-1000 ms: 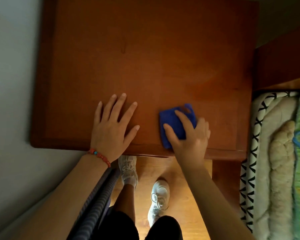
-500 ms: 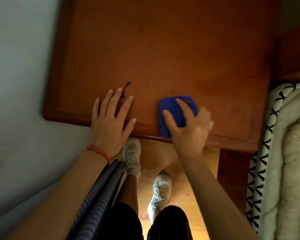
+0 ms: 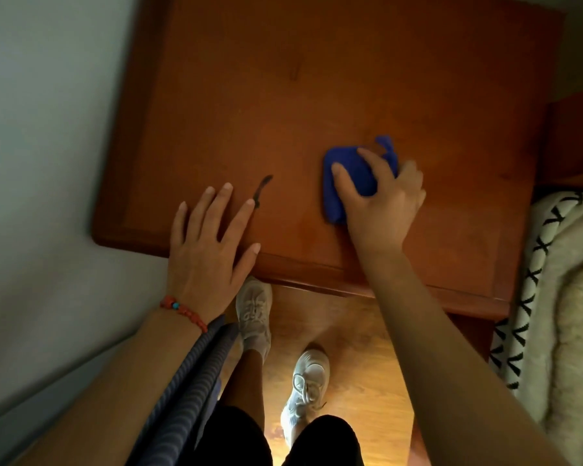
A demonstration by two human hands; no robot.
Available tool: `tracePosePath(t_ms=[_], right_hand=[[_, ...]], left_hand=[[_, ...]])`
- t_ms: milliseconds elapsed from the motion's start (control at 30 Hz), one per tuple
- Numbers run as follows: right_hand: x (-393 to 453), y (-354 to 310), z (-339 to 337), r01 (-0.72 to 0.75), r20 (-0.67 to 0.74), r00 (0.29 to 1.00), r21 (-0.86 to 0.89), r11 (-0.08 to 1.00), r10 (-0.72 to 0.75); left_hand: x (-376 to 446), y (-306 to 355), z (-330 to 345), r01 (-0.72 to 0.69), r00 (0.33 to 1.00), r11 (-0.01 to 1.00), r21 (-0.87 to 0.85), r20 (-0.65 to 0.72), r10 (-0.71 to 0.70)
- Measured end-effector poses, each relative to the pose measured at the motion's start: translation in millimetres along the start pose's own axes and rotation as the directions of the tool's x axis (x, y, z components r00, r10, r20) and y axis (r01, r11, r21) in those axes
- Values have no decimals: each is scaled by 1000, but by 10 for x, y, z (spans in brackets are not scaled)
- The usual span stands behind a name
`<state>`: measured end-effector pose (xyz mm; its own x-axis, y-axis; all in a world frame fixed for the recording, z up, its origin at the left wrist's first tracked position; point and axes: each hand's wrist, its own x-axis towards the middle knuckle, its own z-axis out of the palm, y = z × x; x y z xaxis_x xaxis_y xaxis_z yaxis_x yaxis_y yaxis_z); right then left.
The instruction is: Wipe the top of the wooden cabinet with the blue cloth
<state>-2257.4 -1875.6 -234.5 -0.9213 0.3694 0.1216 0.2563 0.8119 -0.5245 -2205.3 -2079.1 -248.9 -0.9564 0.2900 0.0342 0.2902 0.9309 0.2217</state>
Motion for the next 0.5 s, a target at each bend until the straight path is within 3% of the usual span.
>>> tracePosePath(t_ms=[67,233,333,500], right_hand=[[53,-36,38,-19,-5,1000,-1,1000,19],[-586,-54,-67,149,125,981,-1,989,-148],[-225,-48,-7,188,136,974,-24,982,-183],[589,-145,215,-34,15,999,9,999,34]], left_hand=[[35,-13,-16,0,1000,1000,-4,-4,0],[249,4,-55,-12,1000,999,-31,-6,12],[452,-20,-41,-24,999,999,-27,22,25],[646,-82,5,-37,998,999,-16,44,37]])
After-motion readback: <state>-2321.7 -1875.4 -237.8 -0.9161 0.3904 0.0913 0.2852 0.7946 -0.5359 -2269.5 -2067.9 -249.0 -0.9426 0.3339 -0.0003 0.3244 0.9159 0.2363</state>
